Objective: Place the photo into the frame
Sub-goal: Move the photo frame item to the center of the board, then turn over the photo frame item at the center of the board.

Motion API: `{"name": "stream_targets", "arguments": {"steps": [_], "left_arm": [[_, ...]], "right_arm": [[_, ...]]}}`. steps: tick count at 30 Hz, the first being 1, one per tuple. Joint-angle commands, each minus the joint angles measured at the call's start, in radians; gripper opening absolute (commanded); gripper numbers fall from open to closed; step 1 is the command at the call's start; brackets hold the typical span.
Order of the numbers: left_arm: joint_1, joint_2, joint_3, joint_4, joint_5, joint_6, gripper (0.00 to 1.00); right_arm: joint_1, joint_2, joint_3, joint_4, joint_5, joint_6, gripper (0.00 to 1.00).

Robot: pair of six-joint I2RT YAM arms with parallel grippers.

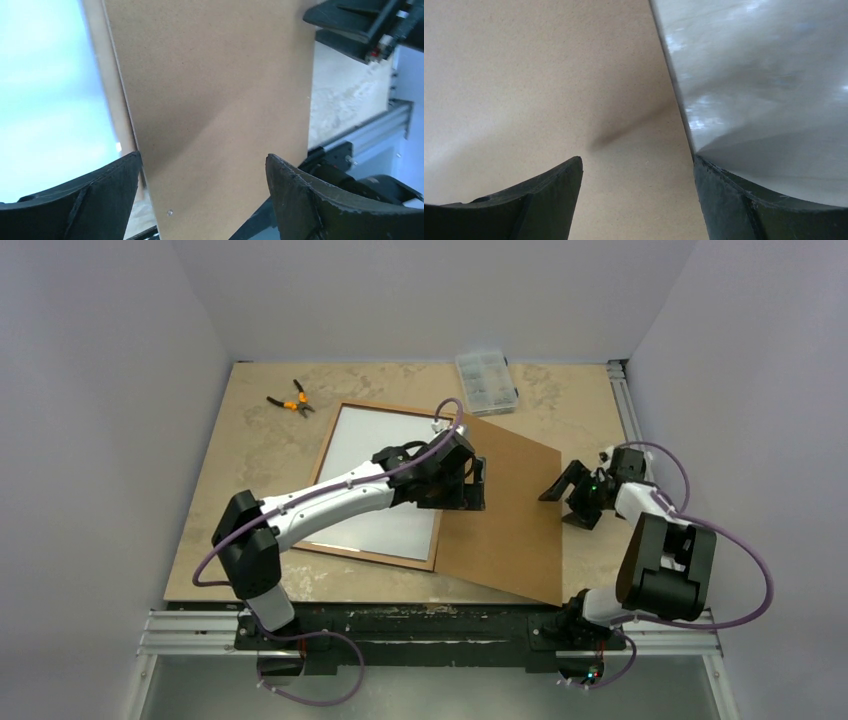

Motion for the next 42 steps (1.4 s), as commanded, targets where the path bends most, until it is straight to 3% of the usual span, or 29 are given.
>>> {"name": "stream_targets", "arguments": {"steps": [1,5,14,16,27,33,42], "left_arm": [[0.021,-0.046,-0.013,-0.078,-0.106,-0.048,0.90],[0.053,-0.058,-0.055,-0.148,-0.160,-0.050,0.91],[0.095,0.041,-0.083,-0.324,-0.307,-0.027,0.92],[0.108,0.040,-0.112,-0.282,-0.292,-0.011,0.92],[0.234,-0.058,-0.437,0.239,0.093,-0.034,0.91],[0.240,-0.068,-0.470,0.337,0.175,-0.031,0.87],[0.239,-0.235,-0.475,0.392,0.249,-0.028,0.83]], "right_arm": [[0.141,0.023,-0.063,-0.006,-0.084,0.070,0.80],[0.219,0.028,-0.089,0.061,-0.075,0.140,0.80],[0.238,0.051,-0.100,0.077,-0.051,0.138,0.80],[0.239,0.056,-0.101,0.077,-0.049,0.132,0.80],[0.252,0.086,-0.105,0.094,-0.064,0.125,0.80],[0.260,0.113,-0.117,0.117,-0.077,0.123,0.79],[0.276,0.127,-0.114,0.130,-0.104,0.127,0.79]]}}
